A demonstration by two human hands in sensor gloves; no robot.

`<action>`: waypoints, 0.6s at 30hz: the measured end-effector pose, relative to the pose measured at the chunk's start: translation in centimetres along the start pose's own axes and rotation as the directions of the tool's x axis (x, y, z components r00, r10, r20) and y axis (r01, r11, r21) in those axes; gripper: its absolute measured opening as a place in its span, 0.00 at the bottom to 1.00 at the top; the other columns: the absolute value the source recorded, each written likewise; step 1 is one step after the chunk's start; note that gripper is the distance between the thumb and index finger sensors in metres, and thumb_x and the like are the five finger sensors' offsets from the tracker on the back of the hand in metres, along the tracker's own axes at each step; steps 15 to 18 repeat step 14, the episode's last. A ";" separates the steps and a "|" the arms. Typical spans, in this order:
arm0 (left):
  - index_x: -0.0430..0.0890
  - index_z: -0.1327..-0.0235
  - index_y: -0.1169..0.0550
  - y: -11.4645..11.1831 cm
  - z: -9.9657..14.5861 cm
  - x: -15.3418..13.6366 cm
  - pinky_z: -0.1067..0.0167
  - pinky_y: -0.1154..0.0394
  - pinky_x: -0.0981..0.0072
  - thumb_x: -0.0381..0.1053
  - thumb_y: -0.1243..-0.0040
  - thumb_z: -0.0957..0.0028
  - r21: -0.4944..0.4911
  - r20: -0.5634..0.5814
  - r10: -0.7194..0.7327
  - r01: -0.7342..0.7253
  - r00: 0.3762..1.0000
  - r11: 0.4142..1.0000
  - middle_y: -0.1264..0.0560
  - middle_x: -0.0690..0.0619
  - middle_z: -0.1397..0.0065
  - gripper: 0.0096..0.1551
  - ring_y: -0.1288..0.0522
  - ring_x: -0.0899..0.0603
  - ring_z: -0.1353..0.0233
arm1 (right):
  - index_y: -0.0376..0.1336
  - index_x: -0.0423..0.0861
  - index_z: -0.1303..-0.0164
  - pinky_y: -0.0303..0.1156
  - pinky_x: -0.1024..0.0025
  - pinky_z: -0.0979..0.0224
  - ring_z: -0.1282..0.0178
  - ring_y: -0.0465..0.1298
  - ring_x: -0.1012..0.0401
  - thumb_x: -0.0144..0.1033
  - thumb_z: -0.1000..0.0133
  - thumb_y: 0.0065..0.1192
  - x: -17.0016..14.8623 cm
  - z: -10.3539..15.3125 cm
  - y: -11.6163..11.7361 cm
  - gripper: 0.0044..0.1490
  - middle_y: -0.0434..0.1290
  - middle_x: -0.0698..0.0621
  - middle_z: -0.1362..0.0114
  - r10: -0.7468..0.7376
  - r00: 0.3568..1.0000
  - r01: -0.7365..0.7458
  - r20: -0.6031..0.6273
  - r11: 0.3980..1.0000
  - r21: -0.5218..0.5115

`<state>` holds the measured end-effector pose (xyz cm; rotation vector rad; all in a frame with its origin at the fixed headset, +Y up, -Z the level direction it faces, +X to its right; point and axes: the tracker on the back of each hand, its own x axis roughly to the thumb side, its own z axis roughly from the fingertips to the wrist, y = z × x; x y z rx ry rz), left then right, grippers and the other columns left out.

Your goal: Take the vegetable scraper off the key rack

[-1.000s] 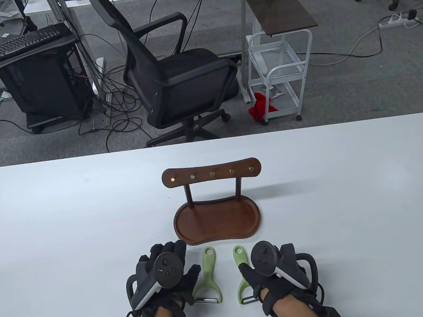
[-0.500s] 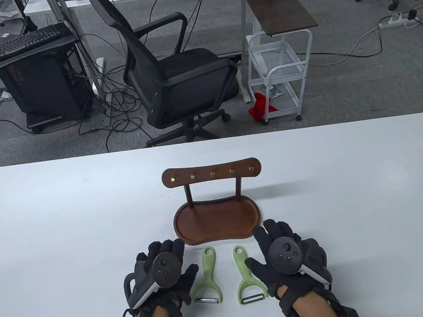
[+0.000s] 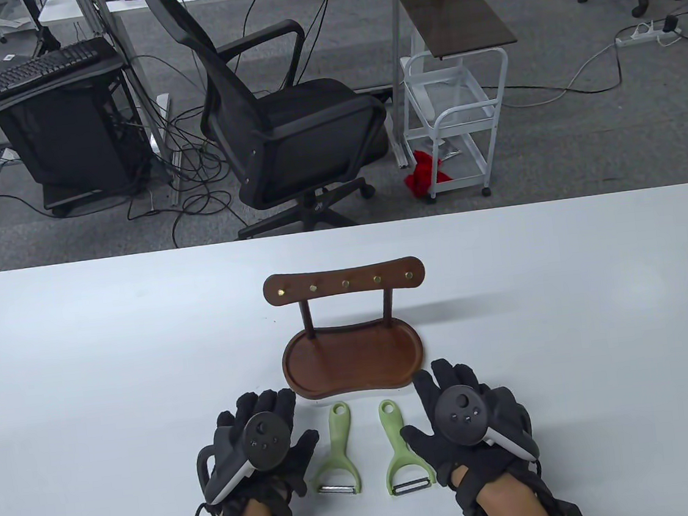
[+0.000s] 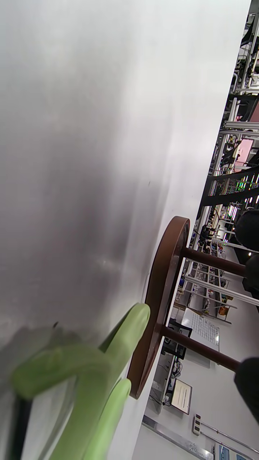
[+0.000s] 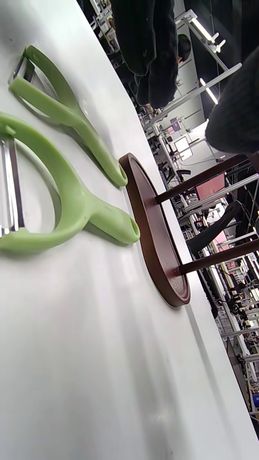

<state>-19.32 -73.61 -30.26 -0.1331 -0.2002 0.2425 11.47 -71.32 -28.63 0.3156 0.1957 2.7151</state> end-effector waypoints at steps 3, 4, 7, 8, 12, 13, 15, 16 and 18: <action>0.50 0.17 0.48 0.0 0.1 0.0 0.30 0.62 0.19 0.67 0.48 0.43 -0.004 -0.001 -0.001 0.001 1.000 1.000 0.51 0.41 0.15 0.47 0.58 0.25 0.16 | 0.39 0.46 0.20 0.41 0.25 0.28 0.20 0.38 0.31 0.58 0.44 0.58 0.1 0.0 0.1 0.53 0.34 0.37 0.14 -0.002 1.000 0.002 0.006 1.000 0.005; 0.50 0.17 0.48 0.1 0.1 0.0 0.30 0.62 0.19 0.67 0.48 0.43 -0.004 -0.002 0.000 0.000 1.000 1.000 0.50 0.41 0.15 0.47 0.58 0.25 0.16 | 0.39 0.45 0.20 0.41 0.25 0.28 0.20 0.38 0.31 0.58 0.44 0.57 0.2 0.0 0.2 0.53 0.34 0.37 0.15 -0.002 1.000 0.002 0.008 1.000 0.009; 0.50 0.17 0.48 0.0 0.1 0.0 0.30 0.62 0.19 0.67 0.48 0.43 -0.004 -0.001 0.000 0.000 1.000 1.000 0.50 0.41 0.15 0.47 0.58 0.25 0.16 | 0.39 0.45 0.20 0.41 0.25 0.28 0.20 0.38 0.31 0.58 0.44 0.57 0.3 0.0 0.3 0.53 0.34 0.36 0.15 0.004 1.000 -0.005 0.011 1.000 0.014; 0.50 0.17 0.48 0.0 0.1 0.0 0.30 0.62 0.19 0.67 0.48 0.43 -0.004 0.000 0.000 0.000 1.000 1.000 0.50 0.41 0.15 0.47 0.58 0.25 0.16 | 0.39 0.45 0.20 0.41 0.25 0.28 0.21 0.38 0.31 0.58 0.44 0.57 0.4 0.0 0.2 0.53 0.34 0.36 0.15 0.006 1.000 -0.006 0.012 1.000 0.013; 0.49 0.17 0.48 0.0 0.1 0.1 0.30 0.62 0.19 0.67 0.48 0.43 -0.008 0.000 -0.004 0.004 1.000 1.000 0.50 0.41 0.15 0.47 0.58 0.25 0.16 | 0.40 0.45 0.20 0.42 0.25 0.28 0.21 0.39 0.31 0.57 0.44 0.57 0.6 0.0 0.4 0.53 0.35 0.36 0.15 0.006 1.000 -0.006 0.021 1.000 0.018; 0.50 0.17 0.48 0.0 0.1 0.1 0.30 0.62 0.19 0.67 0.48 0.43 -0.008 -0.001 -0.005 0.005 1.000 1.000 0.50 0.41 0.15 0.47 0.58 0.25 0.16 | 0.40 0.44 0.20 0.42 0.25 0.28 0.21 0.39 0.30 0.57 0.44 0.57 0.6 0.0 0.4 0.53 0.35 0.36 0.15 0.006 1.000 -0.007 0.022 1.000 0.023; 0.49 0.17 0.48 0.0 0.1 0.1 0.30 0.62 0.19 0.67 0.48 0.43 -0.011 -0.001 -0.006 0.006 1.000 1.000 0.50 0.41 0.15 0.47 0.58 0.25 0.16 | 0.40 0.44 0.20 0.42 0.25 0.28 0.21 0.39 0.30 0.57 0.44 0.57 0.6 0.0 0.6 0.52 0.35 0.36 0.15 0.006 1.000 -0.007 0.021 0.999 0.033; 0.49 0.17 0.48 0.0 0.1 0.1 0.30 0.62 0.19 0.67 0.48 0.43 -0.011 -0.001 -0.006 0.006 1.000 1.000 0.50 0.41 0.15 0.47 0.58 0.25 0.16 | 0.40 0.44 0.20 0.42 0.25 0.28 0.21 0.39 0.30 0.57 0.44 0.57 0.6 0.0 0.6 0.52 0.35 0.36 0.15 0.006 1.000 -0.007 0.021 0.999 0.033; 0.49 0.17 0.48 0.0 0.1 0.1 0.30 0.62 0.19 0.67 0.48 0.43 -0.011 -0.001 -0.006 0.006 1.000 1.000 0.50 0.41 0.15 0.47 0.58 0.25 0.16 | 0.40 0.44 0.20 0.42 0.25 0.28 0.21 0.39 0.30 0.57 0.44 0.57 0.6 0.0 0.6 0.52 0.35 0.36 0.15 0.006 1.000 -0.007 0.021 0.999 0.033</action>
